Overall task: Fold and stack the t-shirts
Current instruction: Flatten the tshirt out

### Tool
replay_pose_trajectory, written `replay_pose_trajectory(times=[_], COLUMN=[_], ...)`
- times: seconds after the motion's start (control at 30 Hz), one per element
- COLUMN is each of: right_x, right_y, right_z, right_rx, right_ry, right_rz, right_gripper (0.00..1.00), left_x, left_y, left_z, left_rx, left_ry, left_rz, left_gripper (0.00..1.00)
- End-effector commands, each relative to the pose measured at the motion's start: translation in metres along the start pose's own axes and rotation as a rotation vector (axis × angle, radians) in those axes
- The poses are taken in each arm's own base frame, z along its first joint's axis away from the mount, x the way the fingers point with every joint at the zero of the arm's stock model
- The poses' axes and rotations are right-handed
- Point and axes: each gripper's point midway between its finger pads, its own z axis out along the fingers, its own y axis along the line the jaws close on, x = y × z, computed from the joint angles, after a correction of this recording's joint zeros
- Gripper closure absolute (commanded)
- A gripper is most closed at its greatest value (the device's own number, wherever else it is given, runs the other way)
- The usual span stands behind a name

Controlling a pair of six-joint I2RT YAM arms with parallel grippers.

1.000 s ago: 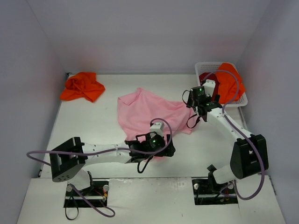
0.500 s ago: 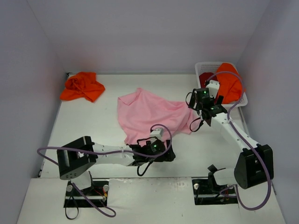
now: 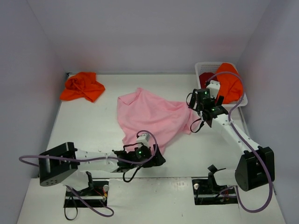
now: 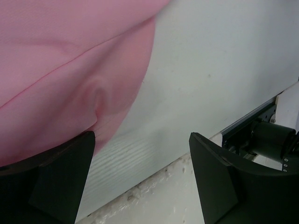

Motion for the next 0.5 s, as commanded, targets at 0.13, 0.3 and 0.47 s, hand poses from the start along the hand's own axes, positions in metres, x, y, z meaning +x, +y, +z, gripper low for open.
replay_pose_trajectory(times=[0.13,0.3,0.47], right_x=[-0.025,-0.031,-0.011], right_y=[0.006,0.01,0.02], right_z=[-0.005,-0.004,-0.003], right_rx=[-0.025,-0.038,-0.09], right_ry=[-0.067,-0.071,-0.025], right_rz=[0.044,0.043,0.037], right_gripper=[0.04,0.04,0.04], left_x=[0.013,0.029,0.029], left_y=[0.032,0.06,0.076], left_z=[-0.041,-0.068,-0.095], left_rx=[-0.076,-0.162,-0.167], left_ry=[0.004,0.025,-0.002], left_rz=[-0.05,-0.057,-0.095], left_gripper=[0.23,0.23,0.23])
